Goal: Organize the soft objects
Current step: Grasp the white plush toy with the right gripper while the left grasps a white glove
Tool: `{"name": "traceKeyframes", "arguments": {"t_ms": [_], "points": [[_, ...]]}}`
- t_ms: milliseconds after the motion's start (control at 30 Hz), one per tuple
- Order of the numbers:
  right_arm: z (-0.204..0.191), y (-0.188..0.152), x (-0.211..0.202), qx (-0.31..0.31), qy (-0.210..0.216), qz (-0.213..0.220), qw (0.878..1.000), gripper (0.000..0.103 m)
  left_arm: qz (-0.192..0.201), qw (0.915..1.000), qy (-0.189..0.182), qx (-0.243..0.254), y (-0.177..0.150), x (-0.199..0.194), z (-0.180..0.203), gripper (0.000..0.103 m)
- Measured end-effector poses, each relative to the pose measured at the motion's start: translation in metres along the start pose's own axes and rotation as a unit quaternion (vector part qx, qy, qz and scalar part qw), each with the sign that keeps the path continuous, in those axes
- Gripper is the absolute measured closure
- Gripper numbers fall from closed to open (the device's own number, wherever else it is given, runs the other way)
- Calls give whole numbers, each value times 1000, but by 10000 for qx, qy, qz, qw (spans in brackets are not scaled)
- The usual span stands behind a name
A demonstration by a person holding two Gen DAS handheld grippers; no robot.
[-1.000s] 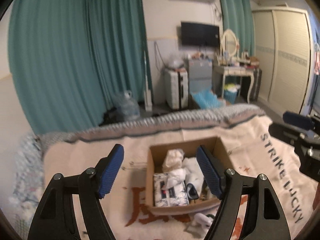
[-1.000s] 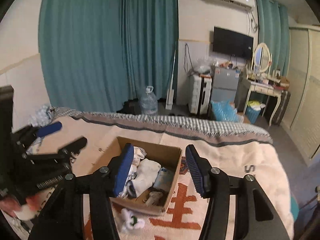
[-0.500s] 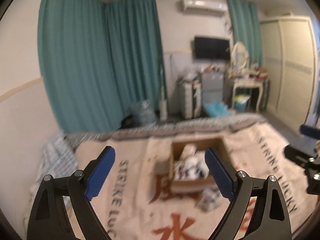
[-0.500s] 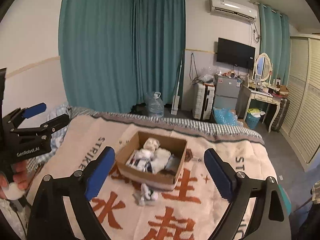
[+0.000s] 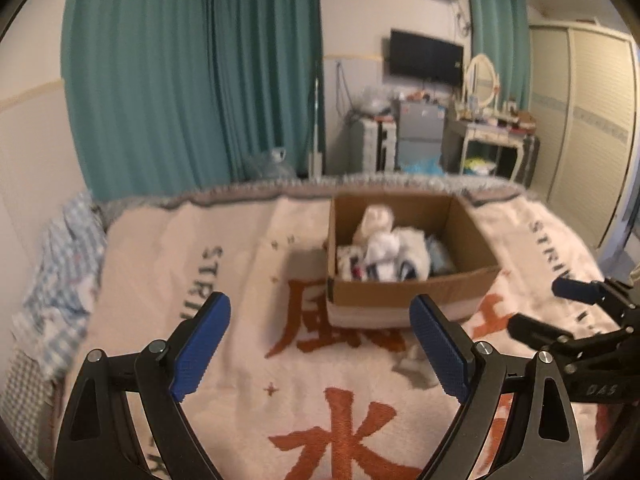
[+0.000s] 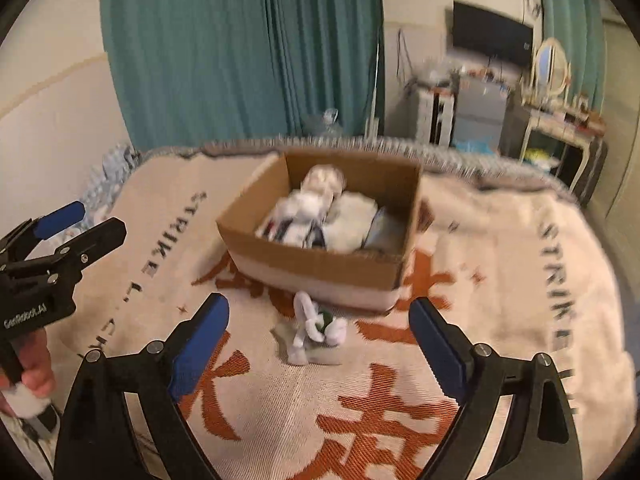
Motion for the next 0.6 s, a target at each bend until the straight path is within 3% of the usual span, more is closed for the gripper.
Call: {"name": "traceKeyframes", "arguments": {"t_ms": [167,300,400,467,600], "points": [[8,-21,76,108,75,-531,9985,12,-417,9990,156,51,-20,52,6,11],[16,-28,116,156,75,-780,9968,19,-735,9970,-127,-220,-37,82,9,11],[22,-31,132,235,45,-921,9955,38,-856,9962,-148,-113,-44,93,18,11],[27,-34,134,339,127,-972,9946,65,-884,9959,-201,7,-45,94,27,12],[37,-36,118,449,102,-806,9957,69,-857,9957,-303,184,-42,87,47,12]]}}
Point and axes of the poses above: each gripper's, at about its wrist camera, not at the fingertips, and x roughly the way its jaws point, z to its right, y to its top, the point moved 2 cm from there along x, roughly the way its jaws point, and after that the axes turned 10 degrees about x, right-handed, at the moved point
